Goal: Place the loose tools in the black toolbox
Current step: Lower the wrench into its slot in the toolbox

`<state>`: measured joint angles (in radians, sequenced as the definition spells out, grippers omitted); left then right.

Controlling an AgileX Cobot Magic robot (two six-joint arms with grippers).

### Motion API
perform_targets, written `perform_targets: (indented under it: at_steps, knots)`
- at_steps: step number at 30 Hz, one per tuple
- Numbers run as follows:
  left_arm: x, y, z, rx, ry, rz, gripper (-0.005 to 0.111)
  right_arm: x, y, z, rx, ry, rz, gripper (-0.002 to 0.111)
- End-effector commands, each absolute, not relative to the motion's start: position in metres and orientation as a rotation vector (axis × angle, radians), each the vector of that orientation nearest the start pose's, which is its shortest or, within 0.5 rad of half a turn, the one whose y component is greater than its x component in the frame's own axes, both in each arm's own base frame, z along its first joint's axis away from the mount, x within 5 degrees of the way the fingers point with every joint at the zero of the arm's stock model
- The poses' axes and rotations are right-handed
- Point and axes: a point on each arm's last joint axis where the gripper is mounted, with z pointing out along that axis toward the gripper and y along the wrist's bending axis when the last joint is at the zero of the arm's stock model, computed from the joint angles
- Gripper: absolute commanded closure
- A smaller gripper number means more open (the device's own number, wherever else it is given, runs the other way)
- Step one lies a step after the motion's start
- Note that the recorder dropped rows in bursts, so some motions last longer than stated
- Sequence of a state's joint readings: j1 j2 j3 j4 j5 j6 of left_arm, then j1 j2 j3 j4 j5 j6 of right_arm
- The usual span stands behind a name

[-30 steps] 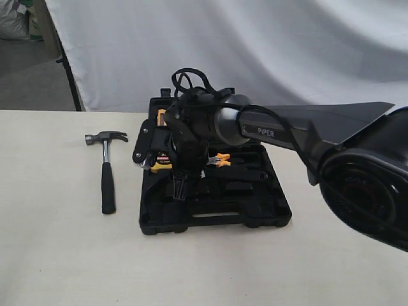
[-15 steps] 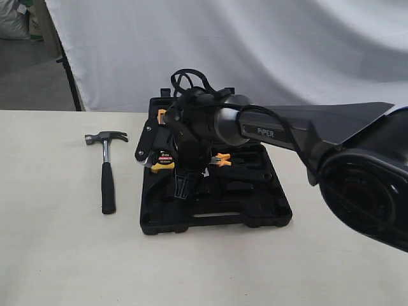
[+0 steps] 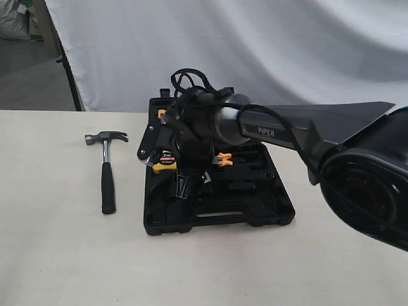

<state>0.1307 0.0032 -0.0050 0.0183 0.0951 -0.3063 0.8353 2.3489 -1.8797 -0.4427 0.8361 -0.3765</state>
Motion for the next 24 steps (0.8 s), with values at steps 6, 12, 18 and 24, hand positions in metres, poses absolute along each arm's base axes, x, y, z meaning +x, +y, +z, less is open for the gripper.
perform_targets:
  at_steps: [6,12,18,24]
  knots:
    - [0.055,0.009,0.208,-0.346,1.526,-0.103,0.106,0.345,0.357,0.163,-1.802,2.001,-0.4,0.014]
    - [0.055,0.009,0.208,-0.346,1.526,-0.103,0.106,0.347,0.351,0.189,-1.565,2.115,-0.322,0.014]
    - [0.055,0.009,0.208,-0.346,1.526,-0.103,0.106,0.367,0.333,0.184,-1.35,2.254,-0.273,0.026]
    - [0.055,0.009,0.208,-0.346,1.526,-0.103,0.106,0.382,0.325,0.182,-1.197,2.285,-0.193,0.083]
